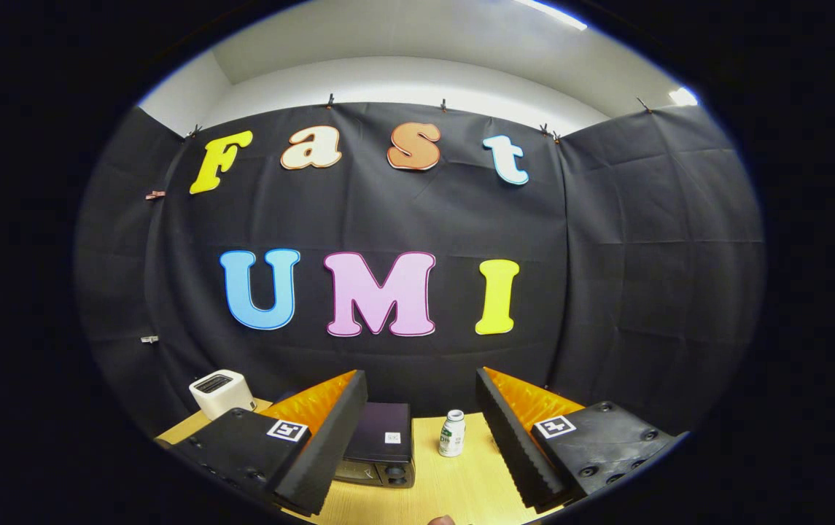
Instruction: Open the toaster oven, put the food inside, and close the toaster oven door.
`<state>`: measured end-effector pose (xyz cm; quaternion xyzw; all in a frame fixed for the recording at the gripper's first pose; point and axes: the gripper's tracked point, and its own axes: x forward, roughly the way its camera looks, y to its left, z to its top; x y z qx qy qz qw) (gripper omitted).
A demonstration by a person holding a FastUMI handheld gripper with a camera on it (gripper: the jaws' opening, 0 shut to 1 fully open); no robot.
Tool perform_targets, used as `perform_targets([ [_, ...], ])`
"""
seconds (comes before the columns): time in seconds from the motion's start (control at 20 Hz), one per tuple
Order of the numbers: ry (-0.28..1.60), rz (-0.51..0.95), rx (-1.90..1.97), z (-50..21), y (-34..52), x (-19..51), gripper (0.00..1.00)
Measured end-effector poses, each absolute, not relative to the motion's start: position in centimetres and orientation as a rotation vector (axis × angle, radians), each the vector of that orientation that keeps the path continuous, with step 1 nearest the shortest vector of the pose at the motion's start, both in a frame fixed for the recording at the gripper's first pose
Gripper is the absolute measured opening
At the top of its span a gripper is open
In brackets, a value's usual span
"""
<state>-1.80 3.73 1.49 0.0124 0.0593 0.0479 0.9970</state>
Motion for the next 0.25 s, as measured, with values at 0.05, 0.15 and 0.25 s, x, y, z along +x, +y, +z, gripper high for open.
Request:
perform_targets([
  [0.05,0.12,0.095,0.024,1.34,3.69,-1.86,0.97],
  [0.15,0.12,0.096,0.021,1.37,3.81,-1.75,0.97],
  [0.25,0.125,0.099,0.017,1.19,3.82,-1.99,0.97],
])
